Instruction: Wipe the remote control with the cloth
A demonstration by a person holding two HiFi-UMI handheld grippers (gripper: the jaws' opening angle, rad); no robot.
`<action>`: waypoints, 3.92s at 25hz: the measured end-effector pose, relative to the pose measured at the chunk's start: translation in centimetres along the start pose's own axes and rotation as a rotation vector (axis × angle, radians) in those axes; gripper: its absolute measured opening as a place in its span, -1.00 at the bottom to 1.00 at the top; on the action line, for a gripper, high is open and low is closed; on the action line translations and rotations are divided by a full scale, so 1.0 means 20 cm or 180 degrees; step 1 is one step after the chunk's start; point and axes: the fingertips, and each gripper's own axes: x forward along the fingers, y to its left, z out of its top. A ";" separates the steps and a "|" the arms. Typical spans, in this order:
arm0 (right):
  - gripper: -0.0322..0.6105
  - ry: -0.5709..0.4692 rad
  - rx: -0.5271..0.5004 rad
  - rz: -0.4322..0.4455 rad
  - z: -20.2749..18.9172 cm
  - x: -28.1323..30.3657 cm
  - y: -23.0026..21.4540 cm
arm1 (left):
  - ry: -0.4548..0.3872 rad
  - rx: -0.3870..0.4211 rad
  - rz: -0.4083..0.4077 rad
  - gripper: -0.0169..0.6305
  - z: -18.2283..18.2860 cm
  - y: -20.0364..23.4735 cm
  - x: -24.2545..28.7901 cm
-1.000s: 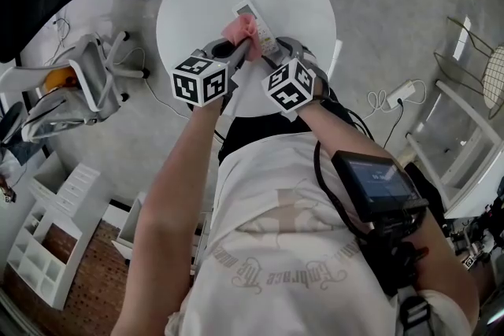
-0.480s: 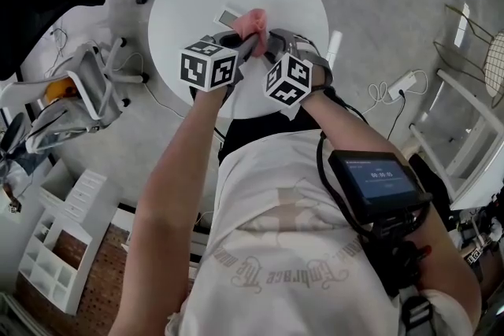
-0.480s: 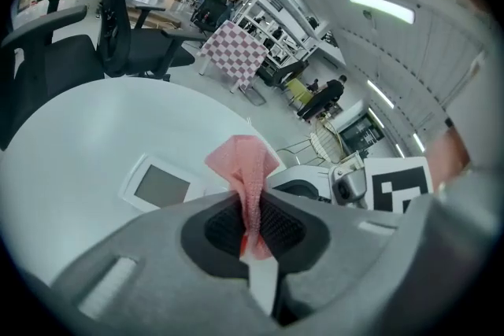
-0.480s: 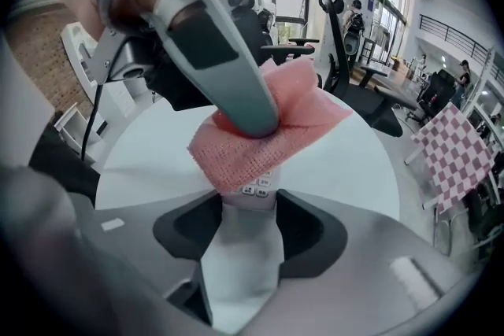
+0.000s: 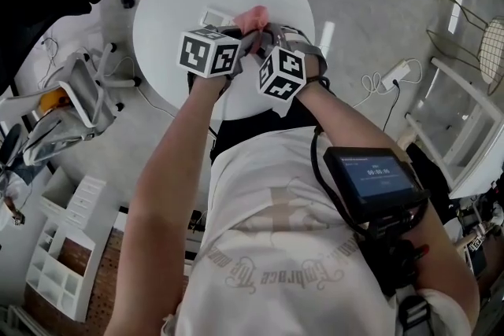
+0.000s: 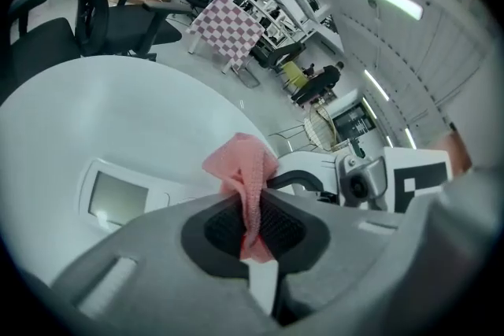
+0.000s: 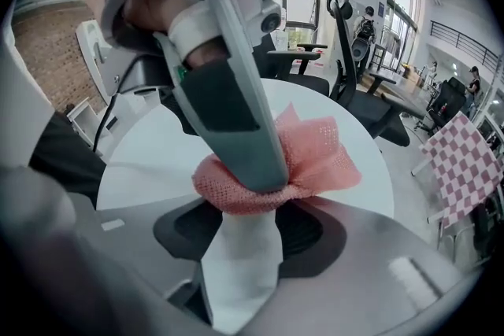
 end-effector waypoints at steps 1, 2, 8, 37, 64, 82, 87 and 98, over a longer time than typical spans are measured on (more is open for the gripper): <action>-0.21 0.0011 -0.0009 0.0008 0.00 0.00 0.00 | 0.0019 0.0011 0.0048 -0.89 0.00 0.01 0.00; -0.21 0.0025 -0.0020 0.0017 0.00 0.00 0.01 | 0.0046 0.0063 0.0103 -0.89 -0.01 0.03 0.00; -0.22 0.0093 -0.0062 0.0055 0.00 0.02 0.03 | 0.0119 0.0397 0.0444 -0.89 -0.03 0.09 -0.03; -0.24 0.0068 -0.0070 0.0168 0.03 -0.01 -0.01 | -0.0098 -0.0075 0.1208 -0.89 -0.03 0.65 -0.45; -0.24 0.0085 -0.0114 0.0175 0.02 0.01 -0.04 | -0.0108 -0.0138 0.0057 -0.89 0.00 0.01 -0.02; -0.15 0.0288 -0.0307 0.0218 0.00 -0.01 -0.11 | -0.1524 -0.1540 0.0418 -0.89 -0.35 0.20 -0.38; 0.02 0.0430 -0.0386 0.0222 0.03 0.00 -0.14 | -0.1880 -0.1711 0.0539 -0.89 -0.46 0.06 -0.43; -0.09 0.1049 -0.0264 0.0167 0.09 0.09 -0.19 | -0.2389 -0.2168 0.0652 -0.89 -0.72 0.06 -0.58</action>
